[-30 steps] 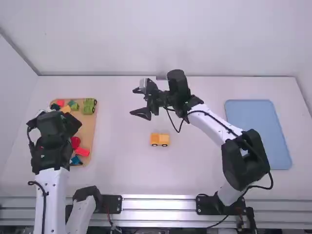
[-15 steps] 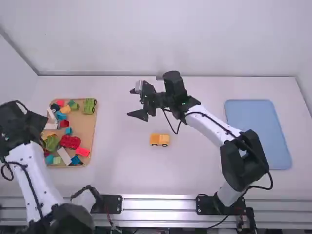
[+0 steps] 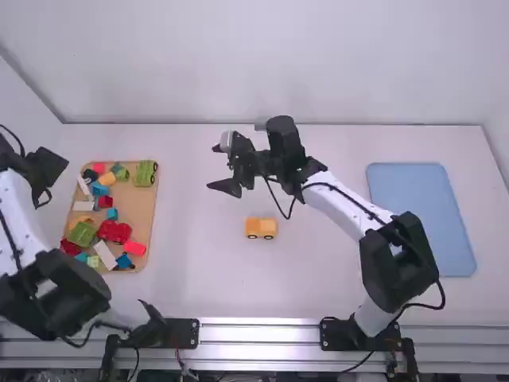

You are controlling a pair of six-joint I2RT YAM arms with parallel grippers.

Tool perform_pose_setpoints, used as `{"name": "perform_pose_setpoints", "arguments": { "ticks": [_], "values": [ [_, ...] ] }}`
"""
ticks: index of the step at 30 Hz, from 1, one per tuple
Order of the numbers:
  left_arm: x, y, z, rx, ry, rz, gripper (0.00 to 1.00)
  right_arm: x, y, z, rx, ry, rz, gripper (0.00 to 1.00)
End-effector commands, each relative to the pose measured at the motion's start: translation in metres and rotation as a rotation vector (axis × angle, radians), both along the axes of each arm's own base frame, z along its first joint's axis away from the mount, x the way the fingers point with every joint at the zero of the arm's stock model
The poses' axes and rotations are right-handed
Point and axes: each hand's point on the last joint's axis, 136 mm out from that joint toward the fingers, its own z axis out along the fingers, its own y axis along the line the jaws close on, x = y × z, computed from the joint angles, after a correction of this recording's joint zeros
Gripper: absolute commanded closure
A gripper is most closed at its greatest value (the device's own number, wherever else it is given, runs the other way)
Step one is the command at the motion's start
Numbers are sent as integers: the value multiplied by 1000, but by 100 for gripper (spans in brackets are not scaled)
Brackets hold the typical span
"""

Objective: Assemble lego blocks to make yellow taxi

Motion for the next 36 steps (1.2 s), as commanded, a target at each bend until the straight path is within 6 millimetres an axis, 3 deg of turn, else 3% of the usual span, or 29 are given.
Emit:
{"name": "perform_pose_setpoints", "arguments": {
  "ticks": [1,4,10,12,17,20,21,26,28,33,36],
  "values": [
    [34,-4,1,8,32,-126,1,8,0,21,21,-36,-37,2],
    [70,-8,-11,-6,104,-241,1,9,-1,21,18,-34,-45,2],
    [109,-11,-36,-38,191,-347,1,9,-1,20,16,-30,-45,2],
    [126,-10,-56,-51,242,-410,1,9,-1,20,17,-12,-50,2],
    [133,11,-101,-37,397,-431,1,9,-1,20,18,12,-54,2],
    [136,12,-121,-37,444,-524,1,9,-1,20,18,12,-54,2],
    [134,12,-138,-35,496,-609,1,9,-1,20,18,12,-54,2],
    [130,9,-174,-8,601,-891,1,9,-1,20,20,35,-59,2],
    [131,4,-181,19,622,-1019,2,9,-2,20,20,37,-61,2],
    [148,5,-198,166,646,-1298,23,9,-2,19,18,40,-60,2],
    [155,4,-206,228,651,-1424,22,9,-1,20,19,39,-60,2]
  ]
}}
